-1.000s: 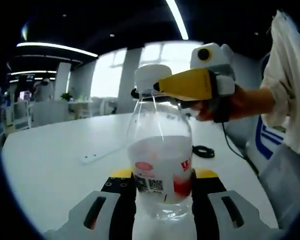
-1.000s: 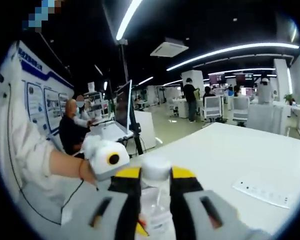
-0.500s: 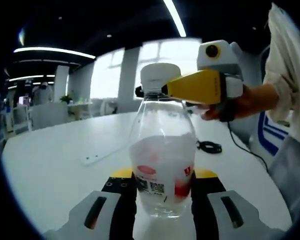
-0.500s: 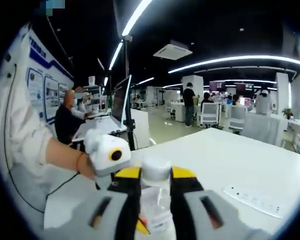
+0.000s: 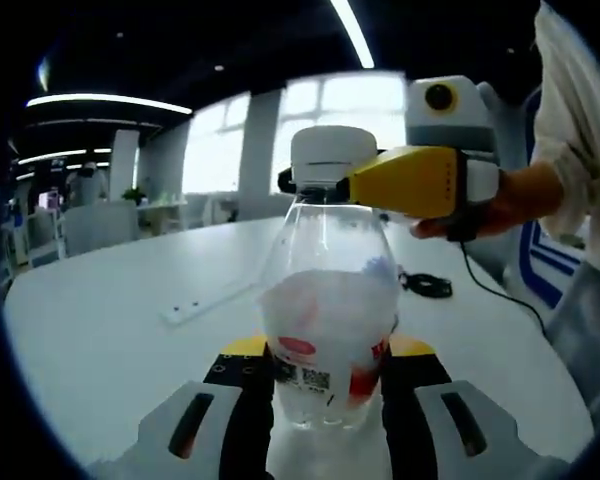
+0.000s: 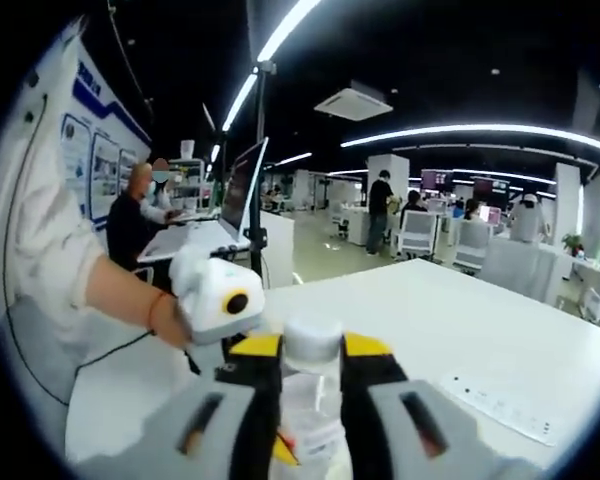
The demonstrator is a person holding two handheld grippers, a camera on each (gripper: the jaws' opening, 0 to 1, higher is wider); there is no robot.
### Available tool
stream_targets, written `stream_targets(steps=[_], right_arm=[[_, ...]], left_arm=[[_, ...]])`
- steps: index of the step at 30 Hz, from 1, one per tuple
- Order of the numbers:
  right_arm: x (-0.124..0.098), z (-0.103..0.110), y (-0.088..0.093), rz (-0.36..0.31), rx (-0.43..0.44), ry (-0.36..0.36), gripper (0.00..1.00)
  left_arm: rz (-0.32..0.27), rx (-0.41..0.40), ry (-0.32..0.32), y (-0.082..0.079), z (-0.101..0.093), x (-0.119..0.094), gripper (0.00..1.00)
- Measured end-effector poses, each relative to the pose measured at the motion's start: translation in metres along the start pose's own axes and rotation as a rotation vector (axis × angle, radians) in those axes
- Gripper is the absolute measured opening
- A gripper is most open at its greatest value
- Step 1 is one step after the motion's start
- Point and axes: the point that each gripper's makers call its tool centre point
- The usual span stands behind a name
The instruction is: Arrange the tabletop items into an orderly group along one side of the table until the central work area is clear of visible clutter.
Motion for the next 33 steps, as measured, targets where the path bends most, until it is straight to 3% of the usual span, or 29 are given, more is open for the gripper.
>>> stream_targets(steps=[21,33], right_arm=[[0.0,0.003,0.017,0.027,-0.02,0.026,0.18],[-0.004,0.001,0.018,0.024,-0.016,0.036,0.18]], left_arm=[[0.045,0.026,-0.006,0.016,0.003,0.008,0.38],[0.034,0.004,-0.001,0.016,0.002,0.009,0.42]])
Point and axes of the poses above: the point that each gripper's makers call its tool centre point, and the gripper's own axes: x roughly forward along the fingers, z roughly to its left, y roughly out of its underside, and after that the axes turned 3 degrees about z, right-handed
